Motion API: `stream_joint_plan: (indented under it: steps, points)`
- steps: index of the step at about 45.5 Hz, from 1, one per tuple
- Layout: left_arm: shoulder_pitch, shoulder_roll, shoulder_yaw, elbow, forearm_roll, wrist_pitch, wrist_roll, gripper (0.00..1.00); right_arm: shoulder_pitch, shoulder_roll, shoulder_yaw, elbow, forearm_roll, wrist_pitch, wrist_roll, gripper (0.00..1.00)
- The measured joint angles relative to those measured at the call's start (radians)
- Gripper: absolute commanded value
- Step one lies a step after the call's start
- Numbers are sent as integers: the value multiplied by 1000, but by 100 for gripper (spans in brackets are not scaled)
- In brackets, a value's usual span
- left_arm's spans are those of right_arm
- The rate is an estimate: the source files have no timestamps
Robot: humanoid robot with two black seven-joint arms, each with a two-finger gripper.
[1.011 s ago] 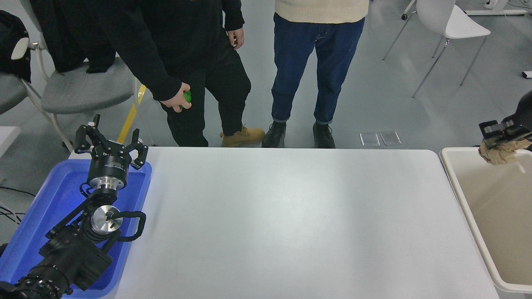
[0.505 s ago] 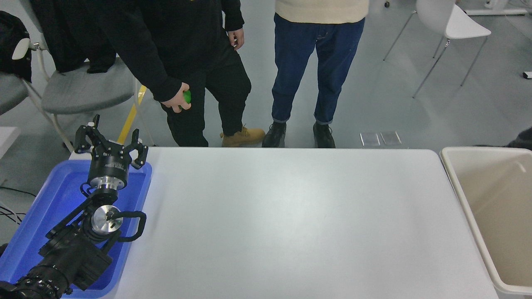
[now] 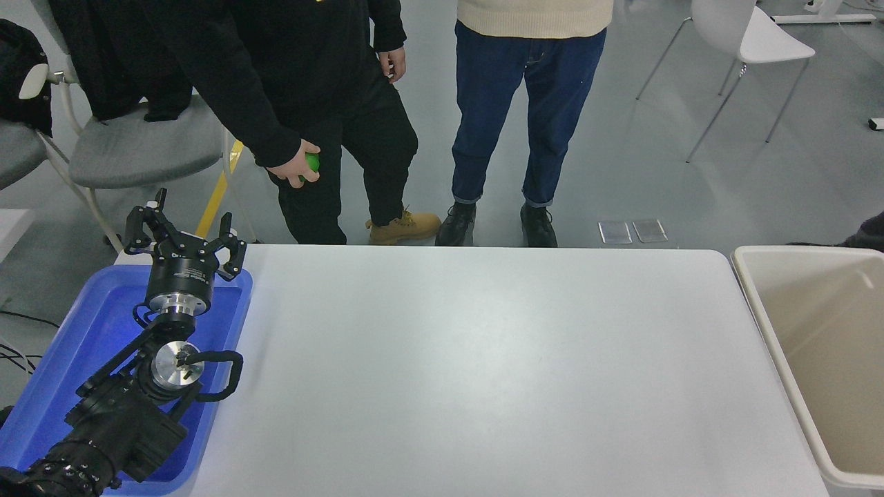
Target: Pick up paper ball place in dustbin
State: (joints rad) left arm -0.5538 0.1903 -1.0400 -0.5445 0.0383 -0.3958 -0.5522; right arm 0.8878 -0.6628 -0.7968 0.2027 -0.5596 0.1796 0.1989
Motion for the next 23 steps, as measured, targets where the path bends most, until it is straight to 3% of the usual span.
stream_joint_plan:
  steps: [15,16,17,19,23]
  points:
    - [0,0,0,0,0,0,-1,99,-123,95,82,-80,109,-30,-13,3]
    - [0,0,0,0,0,0,-1,99,-127,99,89,-82,112,-31,-14,16]
    - [0,0,0,0,0,0,-1,99,-131,103,97,-85,115,-32,-14,40]
    - [0,0,0,0,0,0,-1,99,-137,108,109,-88,119,-33,-15,100]
    - [0,0,0,0,0,0,-1,99,-146,117,131,-92,127,-35,-15,100]
